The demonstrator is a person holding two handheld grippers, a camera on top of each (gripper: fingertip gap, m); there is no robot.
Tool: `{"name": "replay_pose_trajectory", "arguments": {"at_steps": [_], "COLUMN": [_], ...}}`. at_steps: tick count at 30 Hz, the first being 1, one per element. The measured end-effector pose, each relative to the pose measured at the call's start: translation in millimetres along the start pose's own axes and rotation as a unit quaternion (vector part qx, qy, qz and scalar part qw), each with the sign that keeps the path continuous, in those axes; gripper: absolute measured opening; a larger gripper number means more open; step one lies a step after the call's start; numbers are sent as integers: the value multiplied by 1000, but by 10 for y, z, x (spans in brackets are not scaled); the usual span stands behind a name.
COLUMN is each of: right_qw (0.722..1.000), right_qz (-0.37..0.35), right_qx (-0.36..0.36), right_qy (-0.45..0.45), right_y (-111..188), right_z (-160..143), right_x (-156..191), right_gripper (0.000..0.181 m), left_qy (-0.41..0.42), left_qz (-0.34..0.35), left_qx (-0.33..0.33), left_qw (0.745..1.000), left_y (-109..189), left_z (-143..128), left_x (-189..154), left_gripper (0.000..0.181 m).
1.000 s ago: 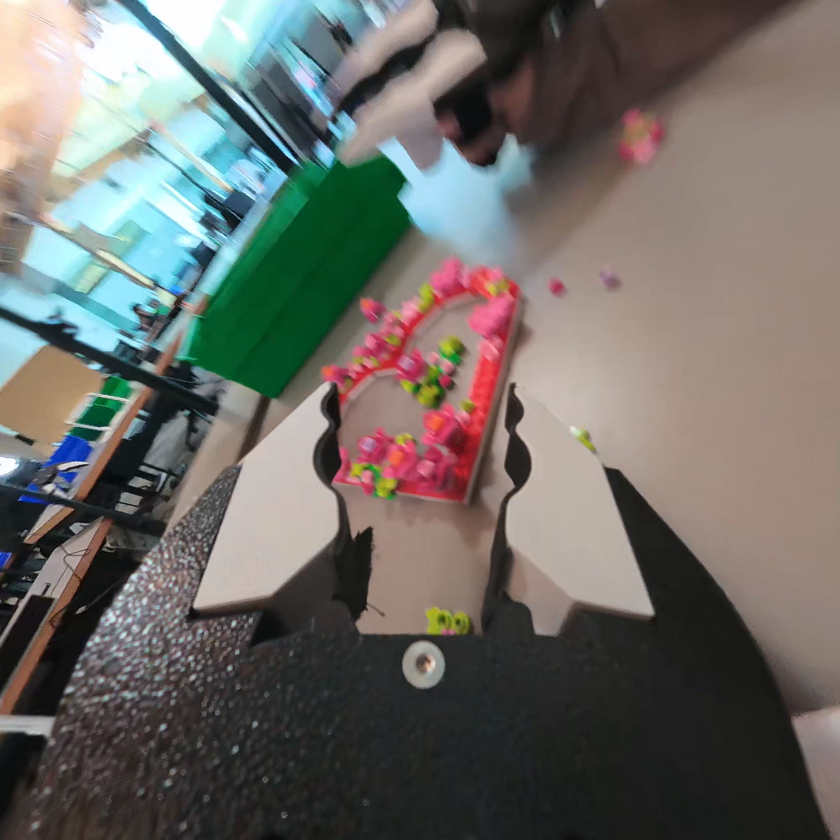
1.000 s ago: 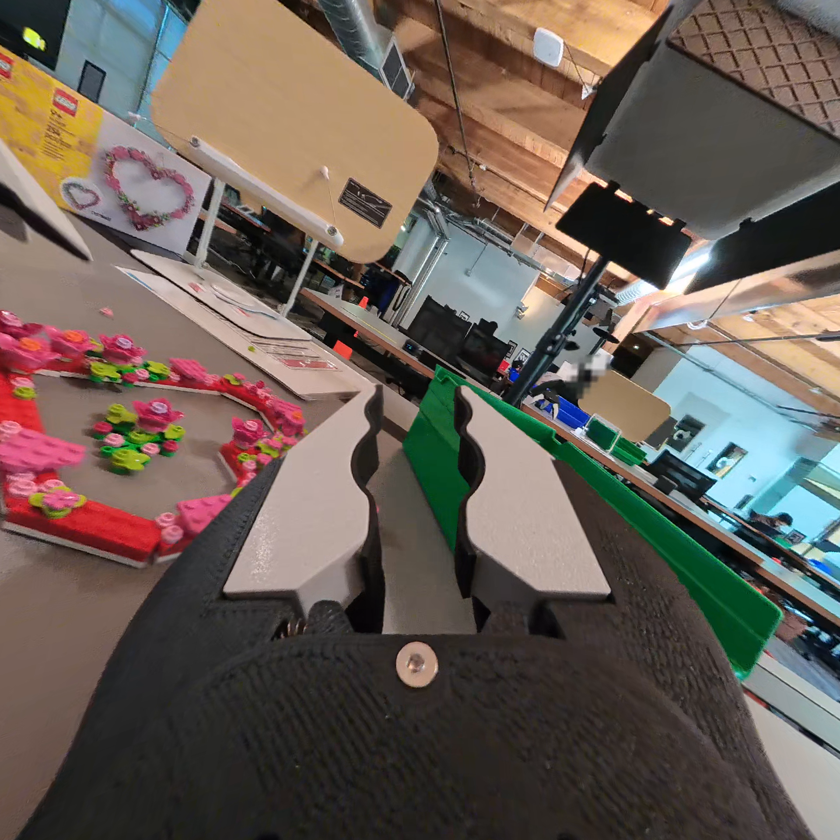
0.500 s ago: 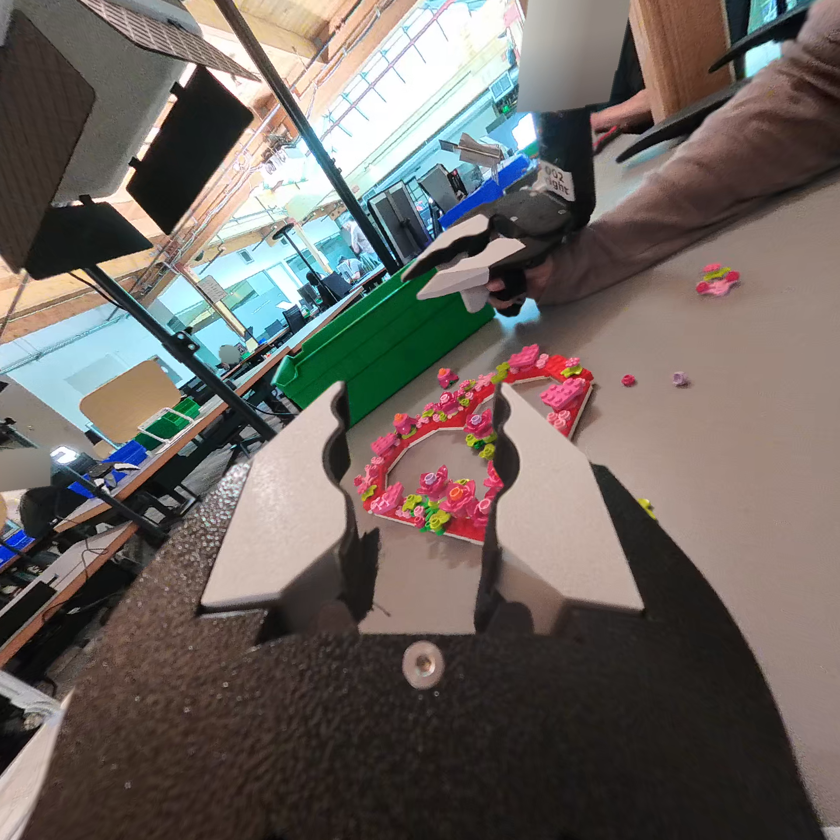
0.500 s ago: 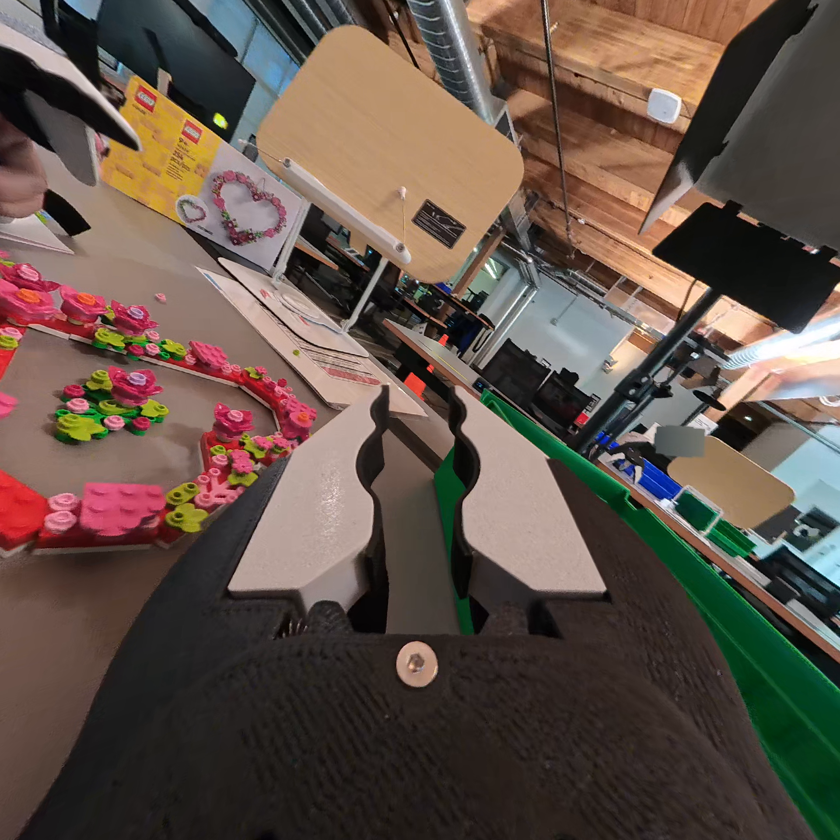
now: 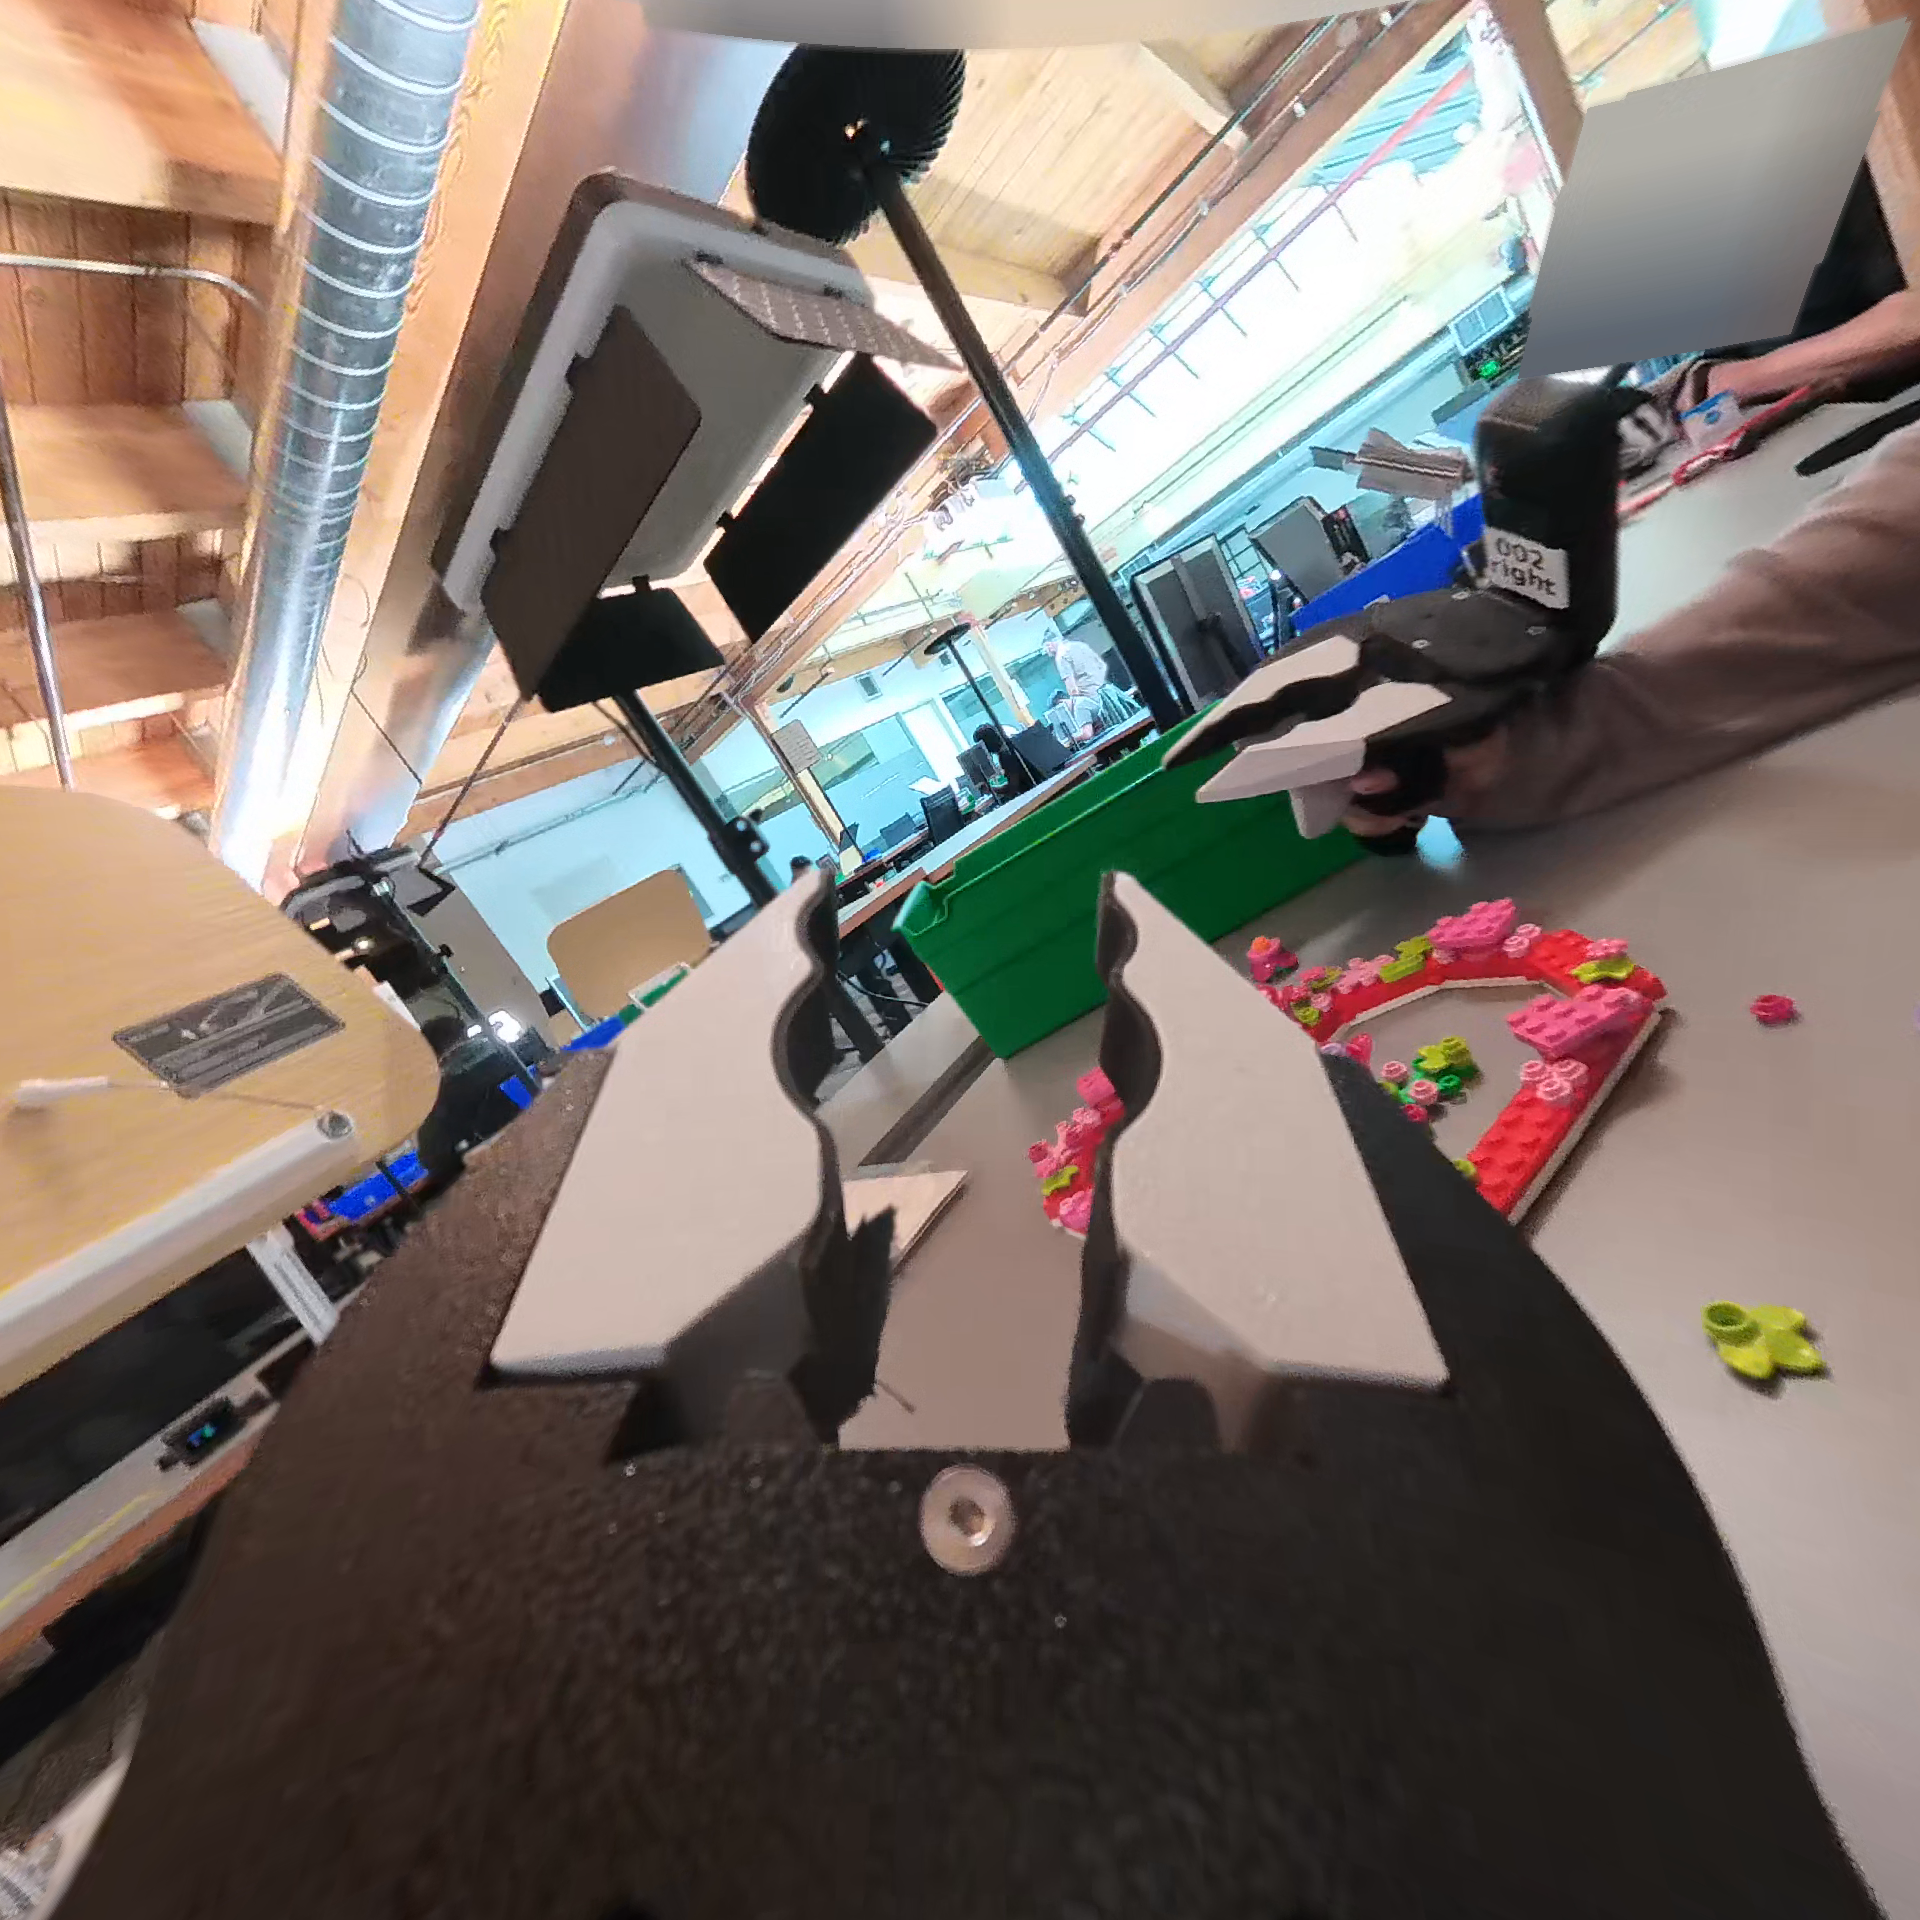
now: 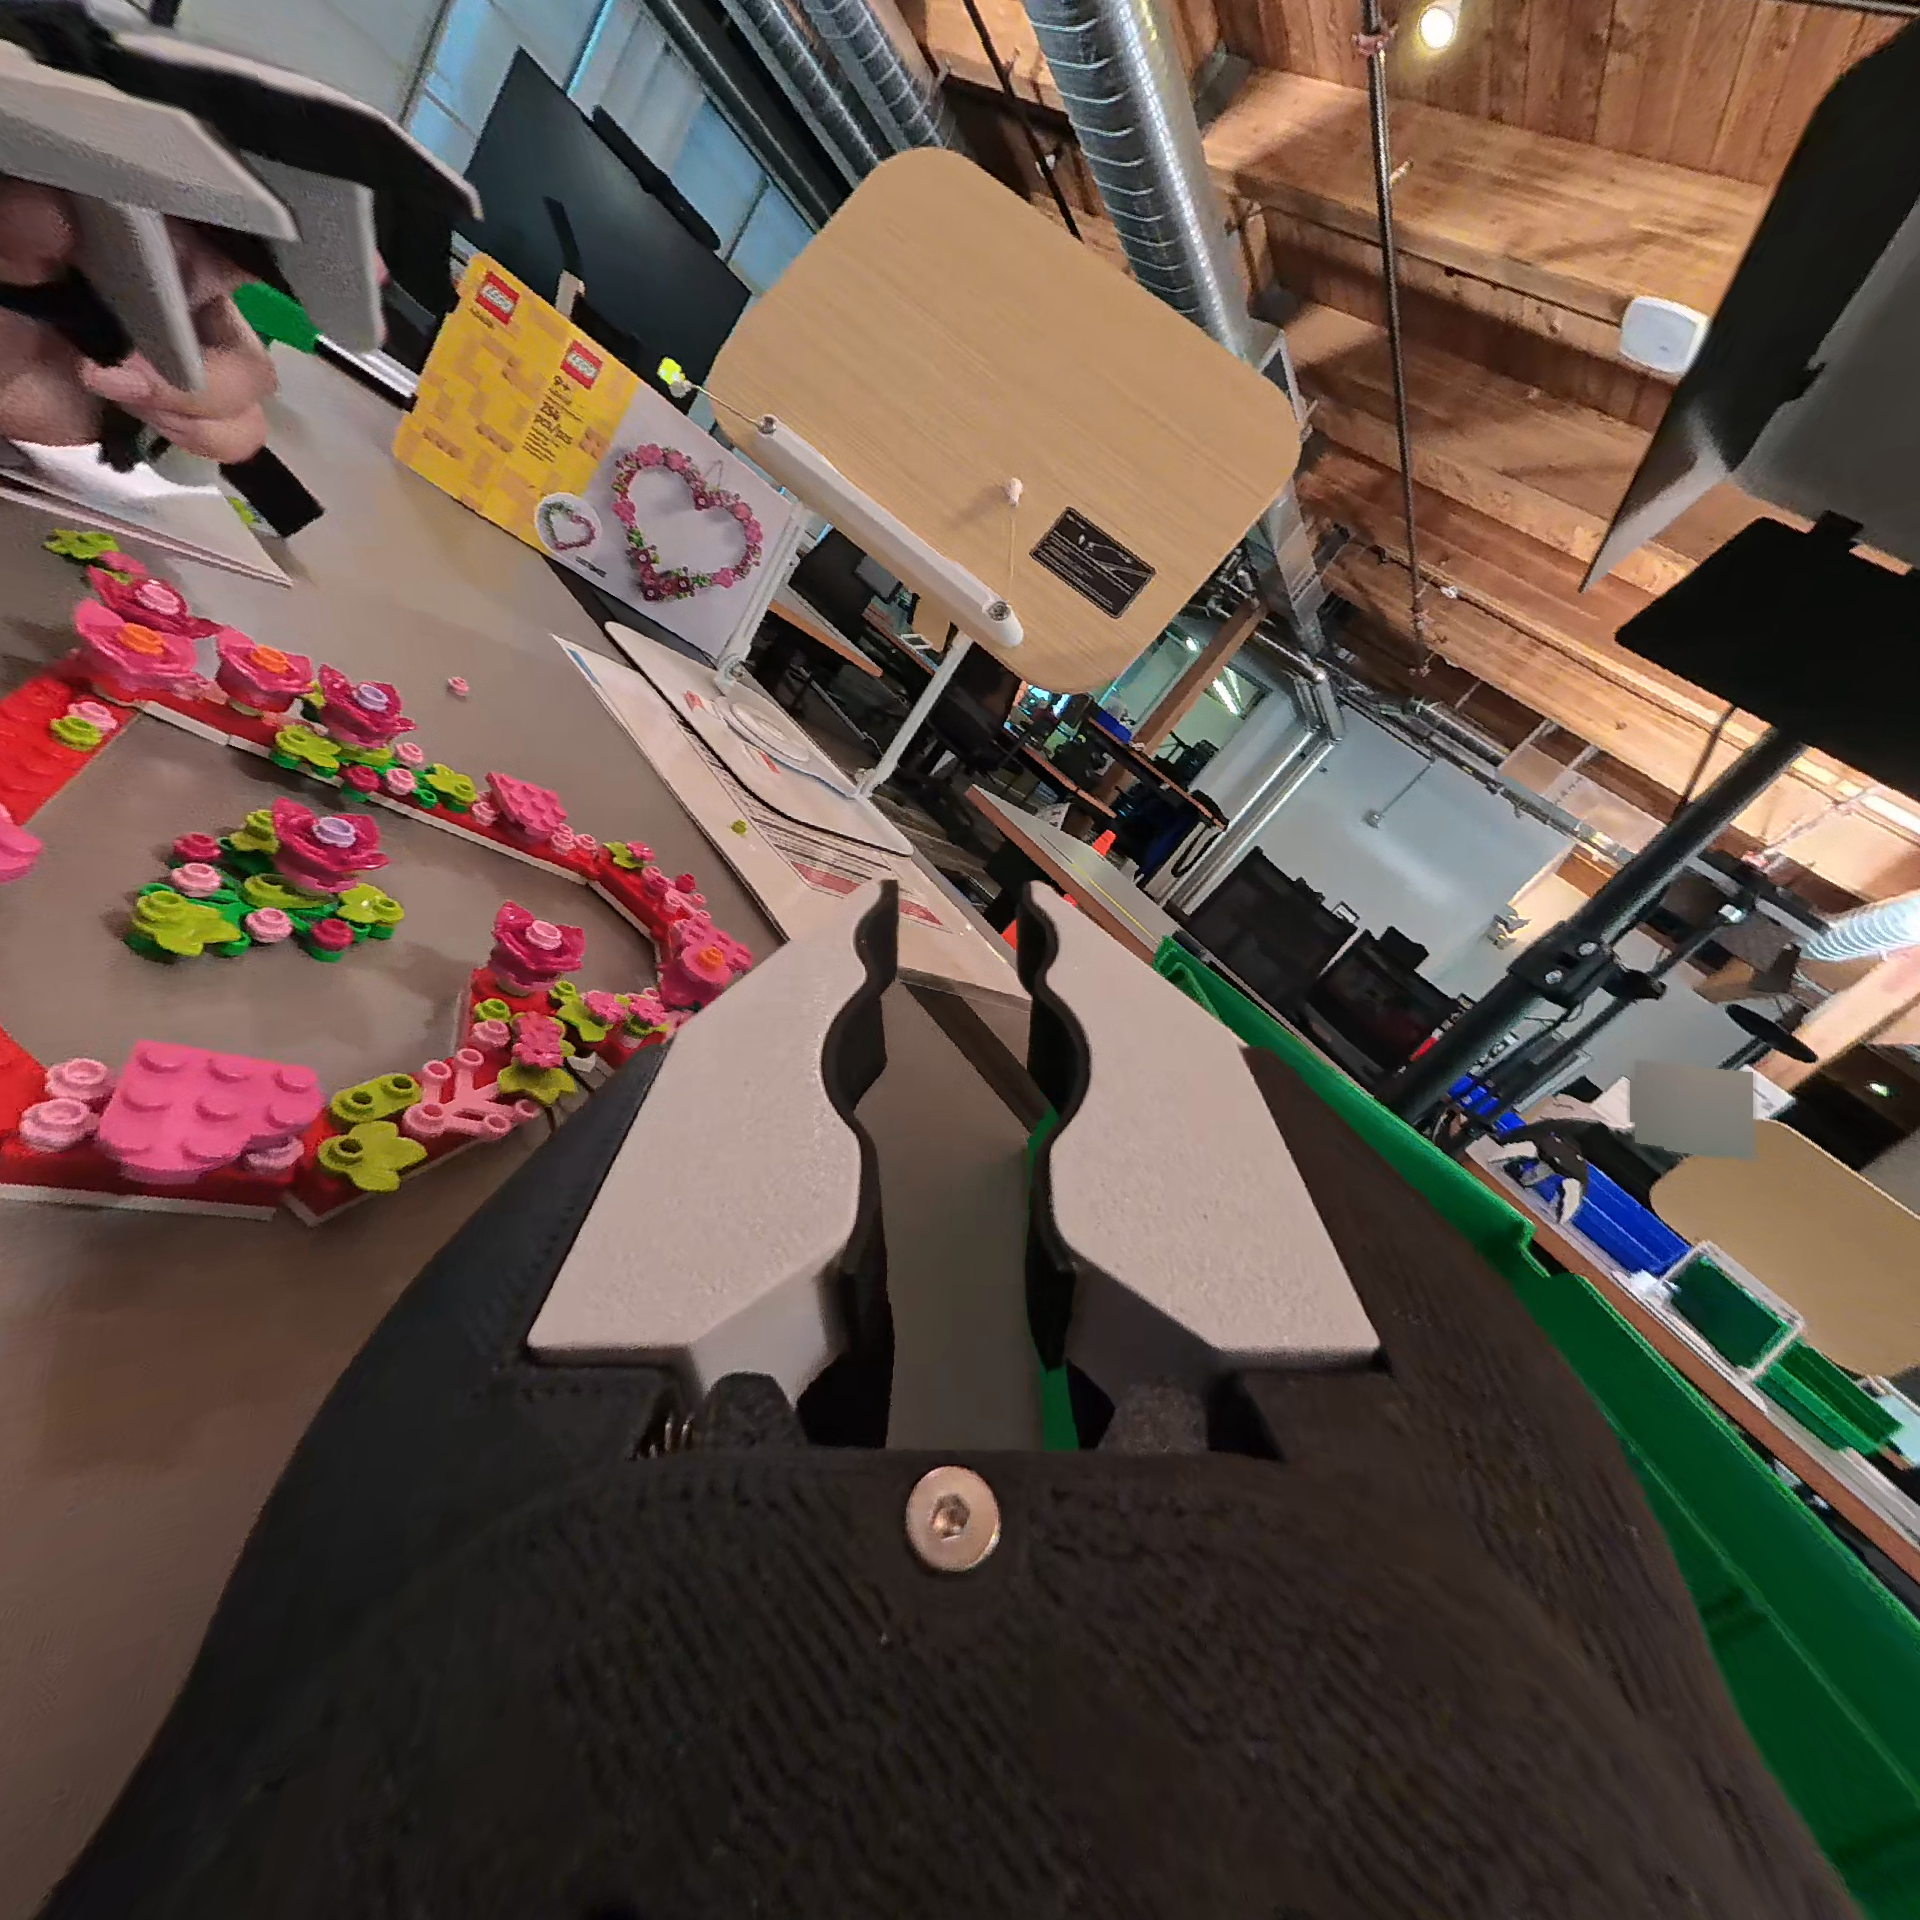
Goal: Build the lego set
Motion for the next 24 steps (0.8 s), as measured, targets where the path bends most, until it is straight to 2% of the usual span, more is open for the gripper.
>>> {"name": "replay_pose_trajectory", "arguments": {"at_steps": [24], "right_qw": [999], "right_qz": [47], "right_qx": [-3], "right_qy": [7], "right_y": [-12], "right_z": [1], "right_x": [102], "right_gripper": [19], "left_qy": [1], "left_qz": [-27], "left_qx": [26], "left_qw": [999], "left_y": [-50], "left_z": [-56], "left_x": [-42], "left_gripper": [40]}}
Point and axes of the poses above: each gripper's, where its closed fingertips meet, y back along the fingers, z out of its top, x = y × z across the jaws, the point moved 9 cm from there along y, back along the fingers, and after that the axes turned 14 degrees about -z, right-handed, at the moved point
